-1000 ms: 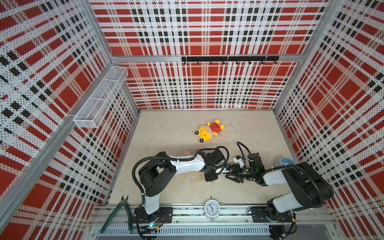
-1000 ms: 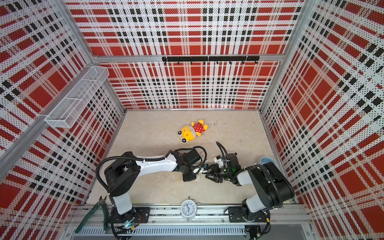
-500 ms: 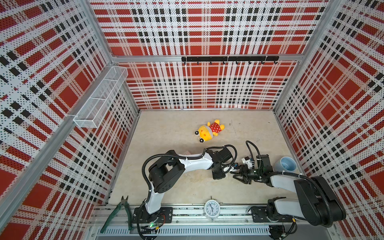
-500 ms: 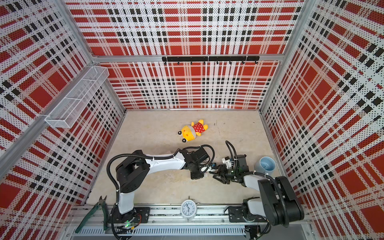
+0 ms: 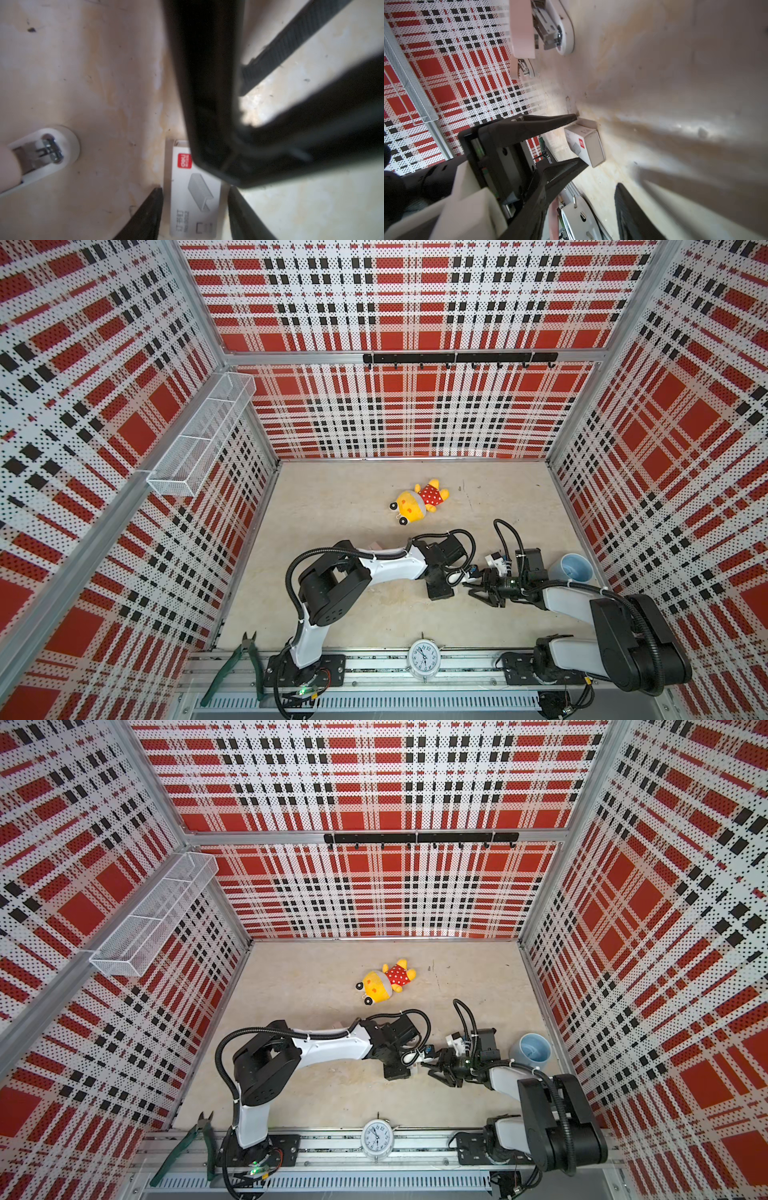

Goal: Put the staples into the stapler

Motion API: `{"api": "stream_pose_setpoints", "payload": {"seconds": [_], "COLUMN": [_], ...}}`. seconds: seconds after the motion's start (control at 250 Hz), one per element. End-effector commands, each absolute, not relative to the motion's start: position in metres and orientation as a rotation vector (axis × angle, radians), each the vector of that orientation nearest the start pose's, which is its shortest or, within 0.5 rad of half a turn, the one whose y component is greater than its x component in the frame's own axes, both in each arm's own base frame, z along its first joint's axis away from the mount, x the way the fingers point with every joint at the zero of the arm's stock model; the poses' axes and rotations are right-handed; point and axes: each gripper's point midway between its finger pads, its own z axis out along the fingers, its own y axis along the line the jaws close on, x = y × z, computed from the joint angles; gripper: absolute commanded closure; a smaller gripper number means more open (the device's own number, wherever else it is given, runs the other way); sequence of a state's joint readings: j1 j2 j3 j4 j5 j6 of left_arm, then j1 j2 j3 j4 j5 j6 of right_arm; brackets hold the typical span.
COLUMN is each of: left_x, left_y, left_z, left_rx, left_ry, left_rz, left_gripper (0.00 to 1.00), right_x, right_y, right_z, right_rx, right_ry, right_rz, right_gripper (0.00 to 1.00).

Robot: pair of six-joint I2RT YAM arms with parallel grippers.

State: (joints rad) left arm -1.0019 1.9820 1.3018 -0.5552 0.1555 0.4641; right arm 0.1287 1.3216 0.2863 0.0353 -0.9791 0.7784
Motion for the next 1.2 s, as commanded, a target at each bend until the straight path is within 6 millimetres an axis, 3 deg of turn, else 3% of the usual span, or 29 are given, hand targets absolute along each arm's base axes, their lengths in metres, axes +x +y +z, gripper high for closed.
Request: {"api": "stream_pose_setpoints", "payload": {"seconds": [0.0, 0.444, 0.608, 1.193], "left_x": [0.211, 0.2, 0.199, 0.197], "left_y": [-0.374, -0.374, -0.373, -0.373], "left_z": [0.024, 0.019, 0.018, 0.013], "left_rx": [1.892, 1.937, 1.941, 1.947], "left_ry": [2.112, 2.08, 2.076, 2.061], "left_rz": [-0.418, -0.477, -0.472, -0.464], "left_gripper": [0.47, 0.49, 0.57, 0.57], "right_x": [0.217, 0.224, 0.225, 0.227], "right_y": [0.178, 0.181, 0.182, 0.184], "right_z": [0.066, 0.056, 0.055, 0.047], "right_rx": [0.305, 0.288, 0.293, 0.301], "right_ry": [2.522, 2.512, 2.499, 2.529], "right_rz": [1.663, 1.694, 1.723, 1.736], "right_gripper": [0.46, 0.47, 0.48, 0.49]}}
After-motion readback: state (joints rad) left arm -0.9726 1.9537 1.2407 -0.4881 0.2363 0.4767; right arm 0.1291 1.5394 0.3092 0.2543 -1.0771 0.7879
